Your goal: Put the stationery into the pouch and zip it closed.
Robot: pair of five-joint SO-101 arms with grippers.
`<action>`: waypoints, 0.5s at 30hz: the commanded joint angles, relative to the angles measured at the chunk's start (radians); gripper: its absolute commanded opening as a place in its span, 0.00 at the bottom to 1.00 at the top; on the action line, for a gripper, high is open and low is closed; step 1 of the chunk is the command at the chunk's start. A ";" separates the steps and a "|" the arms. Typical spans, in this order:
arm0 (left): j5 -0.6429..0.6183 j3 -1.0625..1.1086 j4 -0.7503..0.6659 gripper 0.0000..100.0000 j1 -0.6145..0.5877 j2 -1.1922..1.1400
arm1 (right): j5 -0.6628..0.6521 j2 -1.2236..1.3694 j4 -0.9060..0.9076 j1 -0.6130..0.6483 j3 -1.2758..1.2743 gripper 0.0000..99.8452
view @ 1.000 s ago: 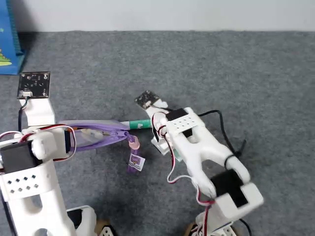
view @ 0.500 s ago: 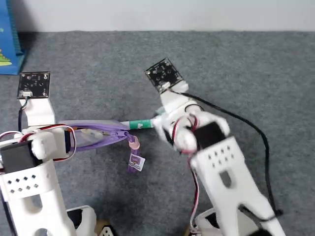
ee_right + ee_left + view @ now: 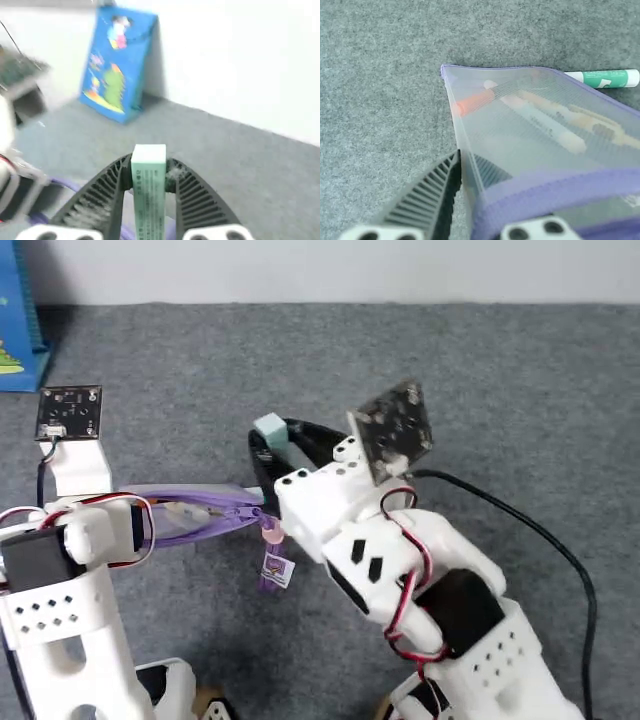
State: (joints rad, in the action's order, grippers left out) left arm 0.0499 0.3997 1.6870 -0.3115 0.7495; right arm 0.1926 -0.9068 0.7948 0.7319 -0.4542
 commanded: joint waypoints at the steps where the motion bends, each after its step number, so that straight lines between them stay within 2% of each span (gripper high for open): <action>1: -0.003 -0.008 -0.028 0.01 -0.002 0.000 | 0.041 -0.033 -0.119 0.044 -0.041 0.01; 11: 0.000 -0.005 -0.028 0.01 -0.002 0.000 | 0.035 -0.140 -0.835 0.150 -0.529 0.01; 15: 0.000 -0.005 -0.028 0.01 0.000 0.000 | 0.035 -0.199 -0.906 0.185 -0.600 0.01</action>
State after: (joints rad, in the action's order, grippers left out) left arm 0.0499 0.3997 1.6870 -0.3115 0.7495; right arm 0.2217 -1.0495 -0.0414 0.8930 -1.0464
